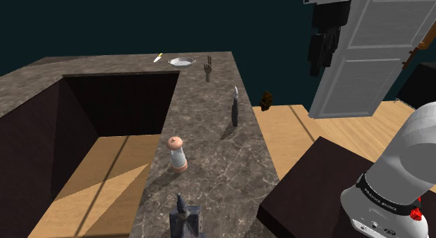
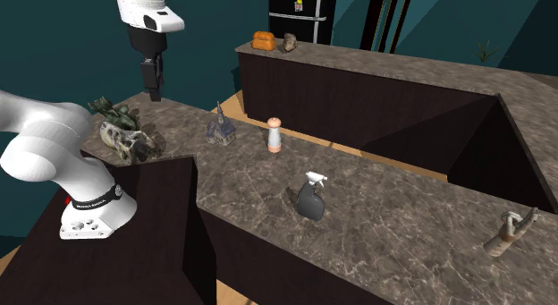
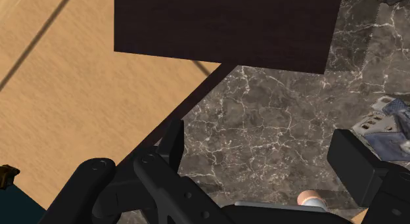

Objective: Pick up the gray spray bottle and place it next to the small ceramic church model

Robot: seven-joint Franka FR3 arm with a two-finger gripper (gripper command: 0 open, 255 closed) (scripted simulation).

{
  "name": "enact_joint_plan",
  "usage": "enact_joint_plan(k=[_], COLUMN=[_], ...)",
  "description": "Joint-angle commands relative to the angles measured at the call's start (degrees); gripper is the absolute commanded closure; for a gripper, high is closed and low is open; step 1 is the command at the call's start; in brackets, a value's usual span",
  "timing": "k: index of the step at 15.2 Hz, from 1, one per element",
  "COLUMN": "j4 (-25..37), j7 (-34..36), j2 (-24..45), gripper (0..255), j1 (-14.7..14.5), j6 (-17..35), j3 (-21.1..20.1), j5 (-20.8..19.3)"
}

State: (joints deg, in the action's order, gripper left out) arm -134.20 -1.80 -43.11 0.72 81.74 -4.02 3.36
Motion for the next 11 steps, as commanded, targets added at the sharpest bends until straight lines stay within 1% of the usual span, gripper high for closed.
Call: enact_joint_plan(k=[1, 6, 11], j4=[0.0, -0.7, 0.6], j7=[0.0, 4.3, 8.6], j2=[0.0, 7.7, 16.6], gripper=[0, 0, 0], j1=[0.0, 1.7, 3.4], j6=[0.0, 9.9, 19.0], j3=[0.0, -1.4, -2.5], j5=[0.0, 0.5, 0.3])
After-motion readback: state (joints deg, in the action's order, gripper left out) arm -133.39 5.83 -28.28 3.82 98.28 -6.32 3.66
